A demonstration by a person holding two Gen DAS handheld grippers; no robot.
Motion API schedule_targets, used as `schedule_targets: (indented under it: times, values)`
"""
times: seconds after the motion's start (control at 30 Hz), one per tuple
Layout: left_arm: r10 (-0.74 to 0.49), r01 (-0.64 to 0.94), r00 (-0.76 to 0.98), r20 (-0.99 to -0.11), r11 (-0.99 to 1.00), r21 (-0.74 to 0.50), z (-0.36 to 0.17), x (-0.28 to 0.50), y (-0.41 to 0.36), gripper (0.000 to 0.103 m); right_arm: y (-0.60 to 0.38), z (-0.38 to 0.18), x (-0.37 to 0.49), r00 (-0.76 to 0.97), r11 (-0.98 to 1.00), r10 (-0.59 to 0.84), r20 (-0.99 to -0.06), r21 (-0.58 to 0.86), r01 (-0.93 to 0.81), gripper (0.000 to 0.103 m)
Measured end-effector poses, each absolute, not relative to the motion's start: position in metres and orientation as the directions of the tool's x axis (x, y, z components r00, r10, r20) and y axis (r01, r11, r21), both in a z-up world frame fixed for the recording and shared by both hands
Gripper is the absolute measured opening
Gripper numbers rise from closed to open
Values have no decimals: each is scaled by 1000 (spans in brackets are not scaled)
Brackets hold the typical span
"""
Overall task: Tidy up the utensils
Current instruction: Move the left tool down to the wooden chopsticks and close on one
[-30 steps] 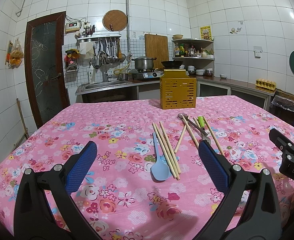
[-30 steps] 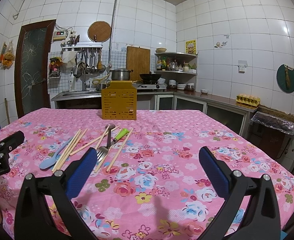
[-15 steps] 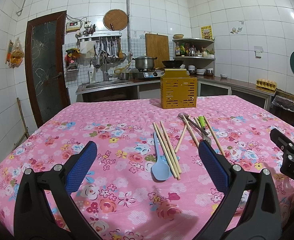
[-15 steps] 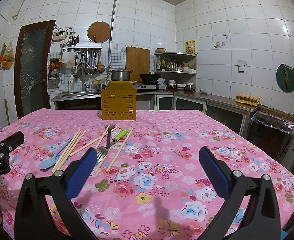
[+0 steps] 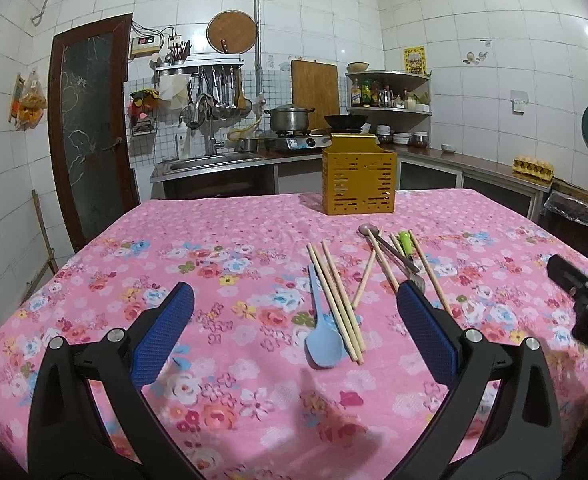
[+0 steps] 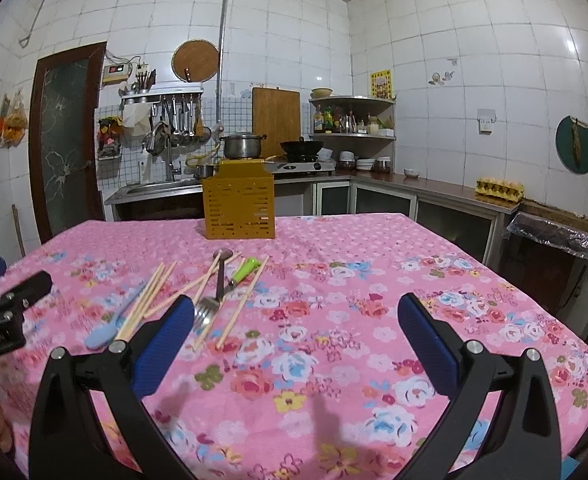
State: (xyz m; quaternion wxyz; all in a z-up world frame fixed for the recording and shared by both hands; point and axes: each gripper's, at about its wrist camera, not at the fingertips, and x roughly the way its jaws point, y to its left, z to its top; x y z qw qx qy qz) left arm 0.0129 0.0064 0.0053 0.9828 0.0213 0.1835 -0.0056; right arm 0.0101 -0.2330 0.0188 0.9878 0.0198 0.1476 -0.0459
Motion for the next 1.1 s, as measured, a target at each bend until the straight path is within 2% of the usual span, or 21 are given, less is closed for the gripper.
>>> schedule_targets:
  times: [0.13,0.4,0.5,0.6,0.8,0.9,1.07,1.1]
  values:
    - [-8,20,919,-394,999,27,19,34,12,98,-235,39,32,951,996,-72,-302,36,87,99]
    - [-20,24,882,-470,1000,3,43,94,28,98,-227,55,107,916,995,-98,-390,-26,95,99]
    - [-31,23,862,-505,1000,-21,44,122,32,98,-226,47,141,889,994,-106,-446,-35,101,99]
    - [-29,27,836,-548,1000,-11,39,153,31,98,-225,33,178,844,994,-104,-527,-35,101,99]
    - [-14,52,797,-604,998,46,22,204,23,98,-228,0,233,770,993,-114,-628,-45,110,99]
    - [-30,64,769,-638,997,30,9,217,21,98,-231,-18,252,727,992,-108,-678,-30,120,99]
    - [-53,77,747,-663,997,6,-5,221,24,97,-224,-30,270,706,993,-101,-701,-32,109,97]
    - [-56,76,744,-666,997,2,-6,222,26,96,-224,-32,273,701,993,-107,-705,-44,107,90]
